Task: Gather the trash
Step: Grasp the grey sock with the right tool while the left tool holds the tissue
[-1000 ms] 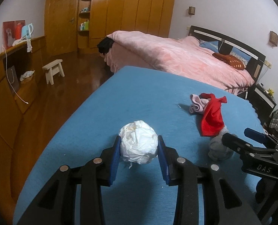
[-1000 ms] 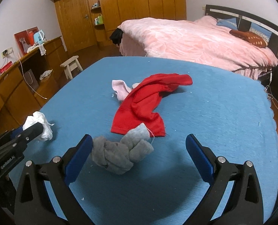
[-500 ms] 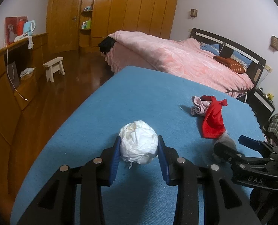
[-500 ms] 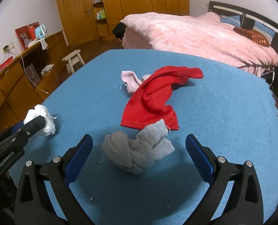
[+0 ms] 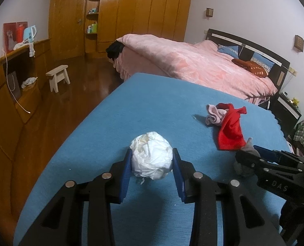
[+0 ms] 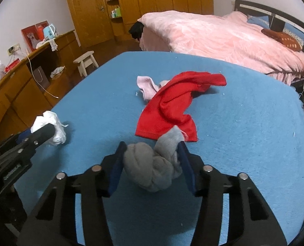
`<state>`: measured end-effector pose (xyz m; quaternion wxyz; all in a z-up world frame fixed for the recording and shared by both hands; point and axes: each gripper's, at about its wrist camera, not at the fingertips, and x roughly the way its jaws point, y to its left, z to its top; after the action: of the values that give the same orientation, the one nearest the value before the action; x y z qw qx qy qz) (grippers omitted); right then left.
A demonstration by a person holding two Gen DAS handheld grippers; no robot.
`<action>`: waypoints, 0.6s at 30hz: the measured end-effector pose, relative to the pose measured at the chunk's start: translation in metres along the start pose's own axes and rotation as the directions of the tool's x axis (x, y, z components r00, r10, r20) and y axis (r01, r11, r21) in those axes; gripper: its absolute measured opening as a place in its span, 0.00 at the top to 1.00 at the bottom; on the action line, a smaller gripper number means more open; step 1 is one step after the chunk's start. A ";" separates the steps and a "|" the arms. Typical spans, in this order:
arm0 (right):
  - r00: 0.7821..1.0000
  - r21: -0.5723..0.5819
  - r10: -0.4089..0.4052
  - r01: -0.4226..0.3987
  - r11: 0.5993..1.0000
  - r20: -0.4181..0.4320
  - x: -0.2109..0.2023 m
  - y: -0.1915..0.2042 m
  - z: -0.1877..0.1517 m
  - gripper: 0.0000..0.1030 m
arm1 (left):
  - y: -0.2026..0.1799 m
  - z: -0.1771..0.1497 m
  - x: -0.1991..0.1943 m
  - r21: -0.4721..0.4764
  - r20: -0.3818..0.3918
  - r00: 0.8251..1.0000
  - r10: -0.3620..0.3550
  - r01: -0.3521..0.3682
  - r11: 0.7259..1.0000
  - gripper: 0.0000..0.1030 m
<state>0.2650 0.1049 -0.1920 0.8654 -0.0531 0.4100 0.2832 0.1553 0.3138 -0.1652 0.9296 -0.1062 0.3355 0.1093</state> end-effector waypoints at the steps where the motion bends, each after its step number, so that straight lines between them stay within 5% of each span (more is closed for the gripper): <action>1: 1.000 0.003 0.002 -0.002 1.000 0.002 -0.002 -0.002 0.000 0.55 | -0.003 0.001 -0.001 0.003 0.002 1.000 -0.004 0.004 1.000 0.64; 8: 1.000 0.003 -0.012 0.012 1.000 -0.014 -0.013 -0.015 -0.007 0.55 | -0.026 -0.001 -0.009 0.031 0.003 0.999 -0.036 0.036 0.999 0.64; 13: 0.999 0.034 -0.025 0.026 0.999 -0.027 -0.010 -0.023 -0.015 0.33 | -0.032 -0.006 -0.005 0.040 -0.016 0.999 -0.038 0.039 0.998 0.64; 18: 0.999 0.033 -0.005 0.007 0.999 -0.052 -0.005 -0.023 -0.020 0.31 | -0.030 -0.007 -0.003 0.031 -0.026 0.999 -0.033 0.034 0.999 0.64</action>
<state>0.2615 0.0770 -0.2051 0.8562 -0.0474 0.4367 0.2721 0.1574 0.2825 -0.1653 0.9286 -0.0986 0.3470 0.0869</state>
